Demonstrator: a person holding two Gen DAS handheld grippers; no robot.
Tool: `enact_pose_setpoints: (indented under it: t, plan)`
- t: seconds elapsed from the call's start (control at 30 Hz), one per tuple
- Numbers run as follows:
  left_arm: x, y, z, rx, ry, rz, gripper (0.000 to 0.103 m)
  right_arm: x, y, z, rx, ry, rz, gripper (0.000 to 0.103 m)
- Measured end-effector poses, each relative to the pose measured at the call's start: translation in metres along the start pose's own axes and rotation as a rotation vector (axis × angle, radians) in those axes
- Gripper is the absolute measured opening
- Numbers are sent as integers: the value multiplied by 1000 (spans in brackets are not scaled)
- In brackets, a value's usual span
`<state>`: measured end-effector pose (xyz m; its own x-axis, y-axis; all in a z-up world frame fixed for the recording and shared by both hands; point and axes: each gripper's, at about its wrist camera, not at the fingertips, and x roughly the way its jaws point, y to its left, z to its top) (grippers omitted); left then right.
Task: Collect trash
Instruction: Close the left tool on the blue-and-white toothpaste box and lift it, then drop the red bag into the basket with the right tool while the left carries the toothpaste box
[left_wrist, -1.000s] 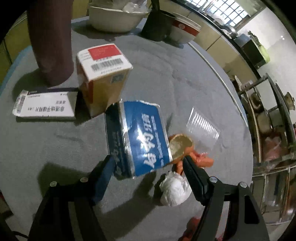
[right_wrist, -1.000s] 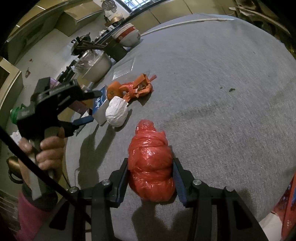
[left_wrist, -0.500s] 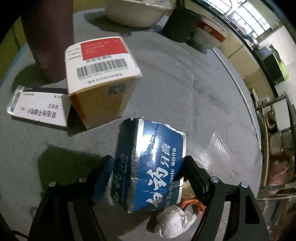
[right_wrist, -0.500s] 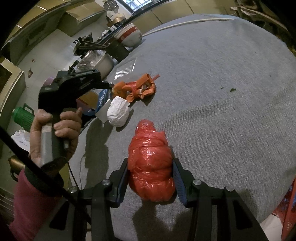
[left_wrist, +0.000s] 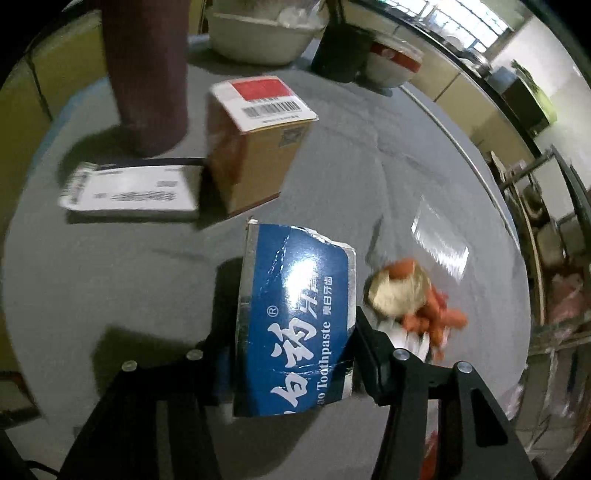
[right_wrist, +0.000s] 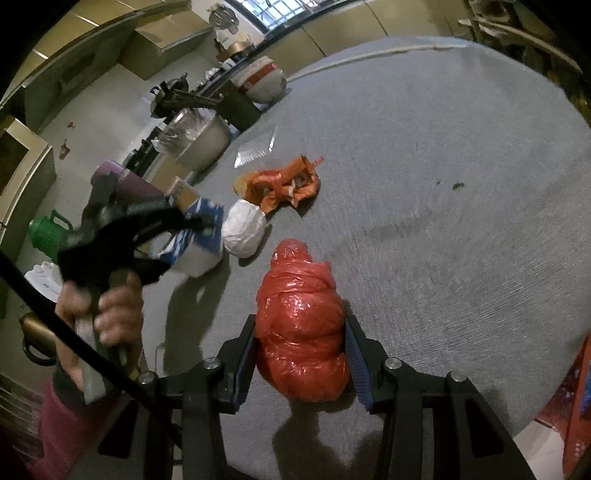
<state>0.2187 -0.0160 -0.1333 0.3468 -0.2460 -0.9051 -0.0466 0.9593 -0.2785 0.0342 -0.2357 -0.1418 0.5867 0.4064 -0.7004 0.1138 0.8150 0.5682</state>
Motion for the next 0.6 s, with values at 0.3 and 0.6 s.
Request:
enact_pose_setpoints:
  t: [0.3,0.6]
  plan:
    - [-64,-10,-65,194,-117,-2,57,-31,-4,-11,2,-68,24,48]
    - [-90,-60,-127,393,-200,34,57,-72,-17,-28,-22,-136,22,48]
